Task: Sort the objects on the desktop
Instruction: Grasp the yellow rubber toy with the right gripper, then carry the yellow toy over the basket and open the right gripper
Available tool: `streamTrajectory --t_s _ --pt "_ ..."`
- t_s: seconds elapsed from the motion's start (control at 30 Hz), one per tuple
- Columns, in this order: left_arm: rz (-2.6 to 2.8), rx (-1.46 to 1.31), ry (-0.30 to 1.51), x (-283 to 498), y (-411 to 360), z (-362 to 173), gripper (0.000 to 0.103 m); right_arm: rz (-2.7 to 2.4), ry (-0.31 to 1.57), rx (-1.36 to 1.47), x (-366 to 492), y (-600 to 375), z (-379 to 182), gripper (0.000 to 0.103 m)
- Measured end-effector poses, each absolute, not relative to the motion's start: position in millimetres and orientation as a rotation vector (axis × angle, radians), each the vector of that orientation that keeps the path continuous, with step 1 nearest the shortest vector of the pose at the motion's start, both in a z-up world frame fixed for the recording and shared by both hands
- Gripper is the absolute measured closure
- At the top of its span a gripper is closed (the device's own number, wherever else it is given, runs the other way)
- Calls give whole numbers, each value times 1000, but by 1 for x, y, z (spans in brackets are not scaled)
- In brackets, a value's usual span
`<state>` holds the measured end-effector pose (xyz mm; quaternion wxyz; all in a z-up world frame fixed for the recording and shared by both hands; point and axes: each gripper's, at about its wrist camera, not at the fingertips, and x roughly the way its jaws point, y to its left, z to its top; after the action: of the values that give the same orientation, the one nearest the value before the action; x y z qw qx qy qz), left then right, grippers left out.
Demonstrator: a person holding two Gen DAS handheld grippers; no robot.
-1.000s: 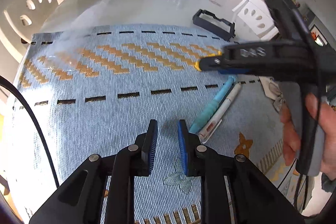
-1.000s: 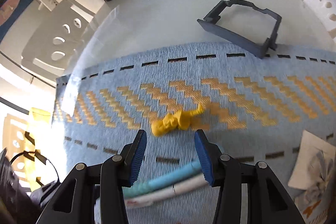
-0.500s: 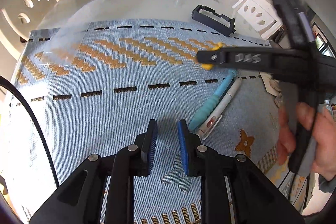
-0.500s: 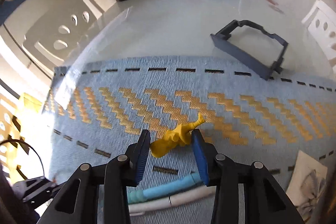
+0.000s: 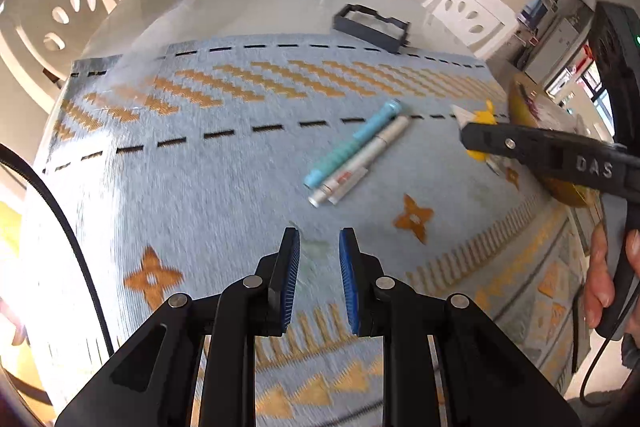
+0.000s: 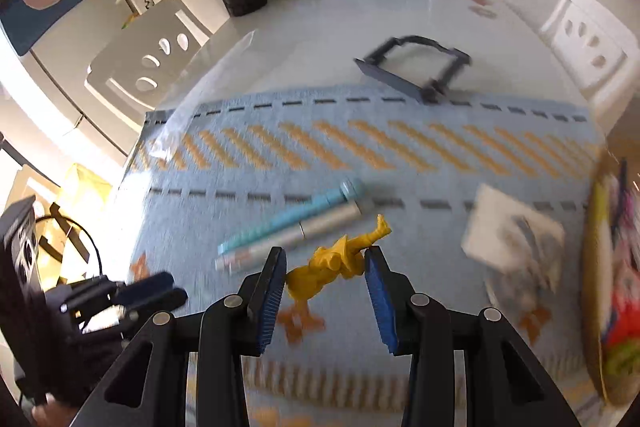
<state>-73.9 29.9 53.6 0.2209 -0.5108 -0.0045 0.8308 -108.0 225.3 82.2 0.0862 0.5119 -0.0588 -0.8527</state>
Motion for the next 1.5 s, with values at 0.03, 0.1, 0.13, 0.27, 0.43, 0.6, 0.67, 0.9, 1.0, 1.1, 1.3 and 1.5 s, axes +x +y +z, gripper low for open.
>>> streamTrajectory --t_s 0.03,0.1,0.13,0.27,0.43,0.6,0.67,0.9,1.0,1.1,1.3,1.5 --pt "2290 -1411 -6 -69 34 55 85 -2546 -183 1529 -98 230 85 63" --pt "2276 -1408 4 -59 41 58 85 -2568 -196 1532 -78 242 92 63" --pt "2265 -1407 10 -52 45 59 85 -2578 -202 1533 -71 247 95 63" --pt "2228 -1389 39 -32 67 65 85 -2649 -257 1523 -35 281 113 63" --pt "2175 -1365 108 -12 101 70 84 -2766 -340 1493 -7 337 136 63" --pt "2134 -1349 151 -1 130 72 83 -2921 -373 1438 5 401 165 63" --pt "2119 -1345 175 2 141 72 83 -2963 -375 1425 4 421 173 63" --pt "2089 -1345 226 9 168 72 83 -3053 -366 1398 -13 471 186 63" --pt "2079 -1353 239 13 172 68 82 -3052 -366 1408 -21 481 182 63" --pt "2070 -1378 242 15 171 64 81 -2956 -371 1528 -34 485 168 63" --pt "2059 -1393 212 13 170 62 79 -2920 -482 1532 -7 485 161 58" --pt "2024 -1306 269 1 194 70 75 -2904 -540 1548 24 485 157 57"
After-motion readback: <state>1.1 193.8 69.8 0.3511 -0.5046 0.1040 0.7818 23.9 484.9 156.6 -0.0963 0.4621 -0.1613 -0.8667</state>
